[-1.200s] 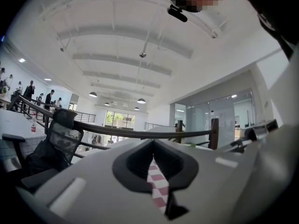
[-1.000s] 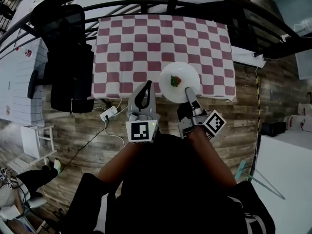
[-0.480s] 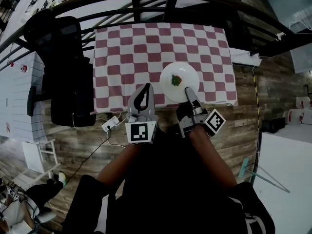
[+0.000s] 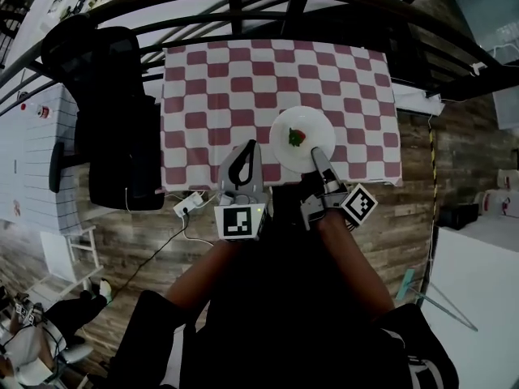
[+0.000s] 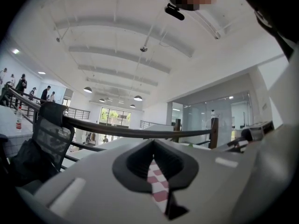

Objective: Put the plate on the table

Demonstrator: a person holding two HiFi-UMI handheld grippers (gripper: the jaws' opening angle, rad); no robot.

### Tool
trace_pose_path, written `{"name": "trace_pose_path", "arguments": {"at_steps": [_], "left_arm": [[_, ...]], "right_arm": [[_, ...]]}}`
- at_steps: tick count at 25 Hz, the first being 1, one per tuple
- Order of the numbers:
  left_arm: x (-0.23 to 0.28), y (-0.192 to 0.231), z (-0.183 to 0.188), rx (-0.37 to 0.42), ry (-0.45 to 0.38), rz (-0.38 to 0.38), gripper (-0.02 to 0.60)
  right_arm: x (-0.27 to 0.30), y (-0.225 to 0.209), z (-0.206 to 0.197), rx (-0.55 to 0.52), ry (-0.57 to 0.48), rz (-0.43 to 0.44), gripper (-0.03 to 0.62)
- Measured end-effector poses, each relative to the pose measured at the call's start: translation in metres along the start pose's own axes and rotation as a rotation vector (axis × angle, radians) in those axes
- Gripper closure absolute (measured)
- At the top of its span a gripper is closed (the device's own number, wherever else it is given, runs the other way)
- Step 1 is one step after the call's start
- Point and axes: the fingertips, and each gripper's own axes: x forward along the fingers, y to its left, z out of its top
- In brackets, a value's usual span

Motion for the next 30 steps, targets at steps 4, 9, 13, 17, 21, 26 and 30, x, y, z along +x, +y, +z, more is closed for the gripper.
{"name": "trace_pose_path", "arguments": {"at_steps": [4,9,13,17,21,26,30], "left_arm": [[0.016,0.01,0.0,0.026,0.014,0.033,0.572],[0.039,0.023,0.004,0.016,-0.002,0.064,0.572],[0.059,0.028,-0.001,0.016,0.014,0.083,0.572],[0.076,0.025,-0.012,0.02,0.042,0.074,0.572],[0.093,0.027,-0.02,0.014,0.051,0.081,0.572],[0.113,0.023,-0.024,0.03,0.067,0.071,0.572],[0.127,0.023,-0.028,0.022,0.079,0.079,0.571]], "right_arm": [[0.026,-0.01,0.008,-0.013,0.04,0.002,0.579],[0.057,-0.019,0.019,-0.025,0.075,0.03,0.579],[0.079,-0.028,0.026,-0.003,0.116,0.028,0.579],[0.096,-0.04,0.033,0.001,0.147,0.028,0.578],[0.108,-0.057,0.039,-0.013,0.176,0.024,0.577],[0.118,-0.078,0.048,-0.008,0.186,0.029,0.577],[0.128,-0.09,0.052,-0.023,0.202,0.036,0.577]]}}
